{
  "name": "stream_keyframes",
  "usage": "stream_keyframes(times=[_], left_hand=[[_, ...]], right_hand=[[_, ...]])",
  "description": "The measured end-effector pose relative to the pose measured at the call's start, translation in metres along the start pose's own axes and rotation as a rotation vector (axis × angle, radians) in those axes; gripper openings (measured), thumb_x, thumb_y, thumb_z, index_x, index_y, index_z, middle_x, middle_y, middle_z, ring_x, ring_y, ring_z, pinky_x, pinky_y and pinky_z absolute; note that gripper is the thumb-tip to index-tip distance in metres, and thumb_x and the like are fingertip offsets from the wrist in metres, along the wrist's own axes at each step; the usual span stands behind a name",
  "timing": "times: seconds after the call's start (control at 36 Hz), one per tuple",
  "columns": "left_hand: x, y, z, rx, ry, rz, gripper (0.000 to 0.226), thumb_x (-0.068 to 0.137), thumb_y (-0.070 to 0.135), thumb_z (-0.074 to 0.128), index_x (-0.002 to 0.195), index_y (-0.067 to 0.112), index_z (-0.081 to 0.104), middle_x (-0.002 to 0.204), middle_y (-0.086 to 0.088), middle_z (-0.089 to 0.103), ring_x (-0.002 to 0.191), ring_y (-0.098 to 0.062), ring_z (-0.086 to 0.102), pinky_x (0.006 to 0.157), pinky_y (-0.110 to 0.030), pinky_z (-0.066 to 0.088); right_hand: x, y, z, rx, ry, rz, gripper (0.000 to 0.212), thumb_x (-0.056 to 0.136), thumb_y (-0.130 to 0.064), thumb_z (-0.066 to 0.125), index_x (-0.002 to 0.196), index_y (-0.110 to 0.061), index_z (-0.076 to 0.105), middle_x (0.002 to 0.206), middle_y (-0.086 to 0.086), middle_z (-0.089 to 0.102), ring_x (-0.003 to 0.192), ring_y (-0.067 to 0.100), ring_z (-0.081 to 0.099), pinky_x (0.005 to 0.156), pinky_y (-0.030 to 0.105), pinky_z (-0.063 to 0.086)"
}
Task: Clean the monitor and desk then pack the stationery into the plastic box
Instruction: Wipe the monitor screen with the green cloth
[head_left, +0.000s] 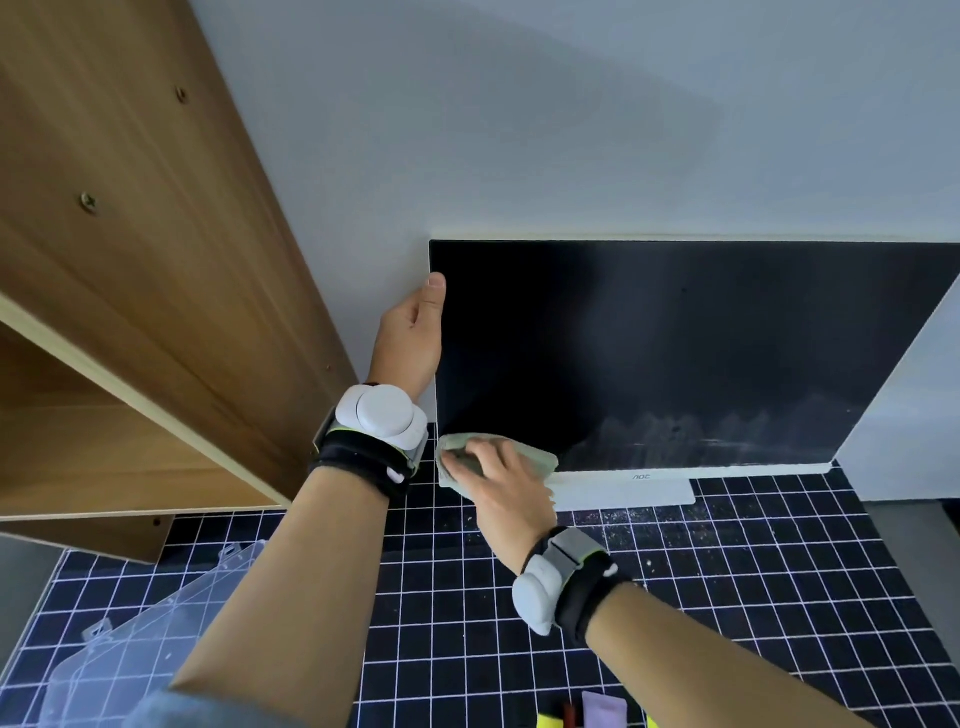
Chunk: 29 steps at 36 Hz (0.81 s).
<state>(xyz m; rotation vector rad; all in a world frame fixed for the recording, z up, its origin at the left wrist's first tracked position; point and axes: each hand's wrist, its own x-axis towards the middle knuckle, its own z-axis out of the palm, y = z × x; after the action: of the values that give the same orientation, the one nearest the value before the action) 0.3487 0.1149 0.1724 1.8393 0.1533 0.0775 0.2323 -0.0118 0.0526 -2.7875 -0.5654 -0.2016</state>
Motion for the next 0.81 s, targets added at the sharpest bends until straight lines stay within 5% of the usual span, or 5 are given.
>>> stream_keyframes(times=[0.17,0.28,0.47,0.58,0.81], left_hand=[[-0.008,0.010,0.003,-0.053,0.043,0.065,0.058,0.104,0.047,0.041,0.102,-0.010,0.053,0.117,-0.018,0.059,0.119,-0.038,0.053,0.100,-0.048,0.045],[-0.008,0.011,0.002,-0.049,0.033,0.057,0.061,0.104,0.048,0.040,0.115,-0.011,0.054,0.127,-0.025,0.056,0.124,-0.036,0.051,0.106,-0.048,0.040],[-0.006,0.008,0.002,-0.001,0.039,0.016,0.054,0.103,0.053,0.039,0.084,0.011,0.067,0.080,0.001,0.071,0.086,-0.018,0.065,0.084,-0.030,0.046],[-0.005,0.007,0.003,-0.019,0.048,0.035,0.060,0.103,0.053,0.038,0.112,0.001,0.065,0.122,-0.016,0.064,0.120,-0.029,0.057,0.102,-0.039,0.045],[0.002,-0.003,0.002,0.009,0.023,0.026,0.055,0.099,0.061,0.038,0.096,0.016,0.070,0.078,0.005,0.068,0.084,-0.022,0.063,0.090,-0.036,0.050]], right_hand=[[-0.004,-0.002,0.008,-0.095,-0.033,-0.044,0.062,0.063,-0.005,0.065,0.122,-0.026,0.064,0.109,0.001,0.059,0.097,0.028,0.056,0.076,0.040,0.052],[-0.006,0.000,0.008,-0.119,-0.059,-0.041,0.059,0.065,-0.009,0.055,0.121,-0.027,0.065,0.108,0.001,0.059,0.096,0.027,0.056,0.077,0.039,0.051],[-0.012,0.007,0.001,-0.099,-0.083,0.021,0.058,0.077,-0.010,0.028,0.119,-0.026,0.066,0.105,0.001,0.058,0.094,0.028,0.056,0.077,0.041,0.051],[-0.019,0.022,0.001,-0.095,-0.070,0.046,0.053,0.075,-0.005,0.048,0.121,-0.027,0.064,0.106,0.000,0.057,0.096,0.027,0.055,0.079,0.042,0.051],[-0.038,0.053,-0.010,-0.144,-0.069,0.094,0.061,0.063,0.002,0.059,0.117,-0.025,0.067,0.105,0.002,0.057,0.094,0.028,0.057,0.077,0.044,0.052]])
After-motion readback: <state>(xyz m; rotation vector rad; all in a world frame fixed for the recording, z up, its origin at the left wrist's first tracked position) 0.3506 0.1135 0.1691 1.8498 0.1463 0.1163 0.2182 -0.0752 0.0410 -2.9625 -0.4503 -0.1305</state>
